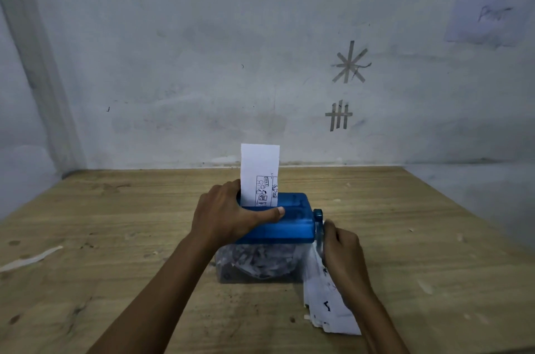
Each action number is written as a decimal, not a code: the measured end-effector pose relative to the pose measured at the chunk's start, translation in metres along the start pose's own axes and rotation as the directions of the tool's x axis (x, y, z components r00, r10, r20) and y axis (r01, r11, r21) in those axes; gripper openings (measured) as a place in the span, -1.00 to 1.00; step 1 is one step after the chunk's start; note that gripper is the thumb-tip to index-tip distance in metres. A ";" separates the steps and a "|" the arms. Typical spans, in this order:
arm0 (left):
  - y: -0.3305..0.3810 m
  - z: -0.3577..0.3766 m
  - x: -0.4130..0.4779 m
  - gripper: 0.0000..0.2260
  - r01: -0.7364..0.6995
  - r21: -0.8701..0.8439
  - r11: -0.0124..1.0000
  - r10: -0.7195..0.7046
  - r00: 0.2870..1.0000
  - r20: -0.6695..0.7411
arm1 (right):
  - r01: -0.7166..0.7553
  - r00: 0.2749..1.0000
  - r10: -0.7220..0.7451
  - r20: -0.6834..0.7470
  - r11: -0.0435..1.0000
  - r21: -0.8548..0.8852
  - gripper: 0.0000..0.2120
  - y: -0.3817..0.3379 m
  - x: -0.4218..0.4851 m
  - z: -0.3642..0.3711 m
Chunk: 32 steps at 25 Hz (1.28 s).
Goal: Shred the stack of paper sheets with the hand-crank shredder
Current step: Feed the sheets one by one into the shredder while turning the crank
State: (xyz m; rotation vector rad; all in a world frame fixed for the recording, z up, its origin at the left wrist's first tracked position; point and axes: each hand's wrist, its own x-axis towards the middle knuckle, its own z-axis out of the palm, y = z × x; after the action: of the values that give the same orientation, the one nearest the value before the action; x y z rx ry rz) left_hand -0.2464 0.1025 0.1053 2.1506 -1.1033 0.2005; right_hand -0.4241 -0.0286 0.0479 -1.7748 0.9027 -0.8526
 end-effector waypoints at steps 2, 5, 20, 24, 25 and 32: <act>0.000 0.000 0.000 -0.06 -0.001 0.030 1.000 0.001 1.000 0.007 | 0.192 0.976 -0.206 -0.066 0.966 -0.173 -0.56 -0.017 -0.018 -0.012; 0.001 -0.005 0.000 -0.08 -0.013 0.067 0.998 0.011 1.000 0.027 | 0.265 0.926 -0.326 -0.192 0.921 -0.285 -0.53 -0.043 -0.017 -0.015; -0.004 -0.002 0.002 -0.33 -0.097 -0.053 0.994 0.101 0.990 0.095 | 0.056 0.994 -0.038 0.101 0.983 -0.176 -0.63 -0.097 0.107 0.006; -0.003 -0.003 0.004 -0.28 -0.103 -0.071 0.992 0.109 0.989 0.098 | -0.073 0.977 0.093 0.190 0.991 -0.110 -0.66 -0.091 0.119 0.009; -0.004 -0.003 0.002 -0.26 -0.101 -0.090 0.991 0.110 0.988 0.104 | -0.124 0.964 0.156 0.215 0.980 -0.155 -0.71 -0.081 0.117 0.011; 0.001 -0.003 0.000 -0.20 -0.046 -0.061 0.997 0.051 0.995 0.085 | -0.389 0.911 0.349 0.220 0.905 0.174 -0.72 -0.002 0.085 0.026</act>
State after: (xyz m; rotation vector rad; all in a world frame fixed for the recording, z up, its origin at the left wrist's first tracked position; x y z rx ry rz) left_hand -0.2464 0.1043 0.1080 2.0990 -1.1966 0.0962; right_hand -0.3603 -0.0897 0.0552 -1.4063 0.9481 -0.5065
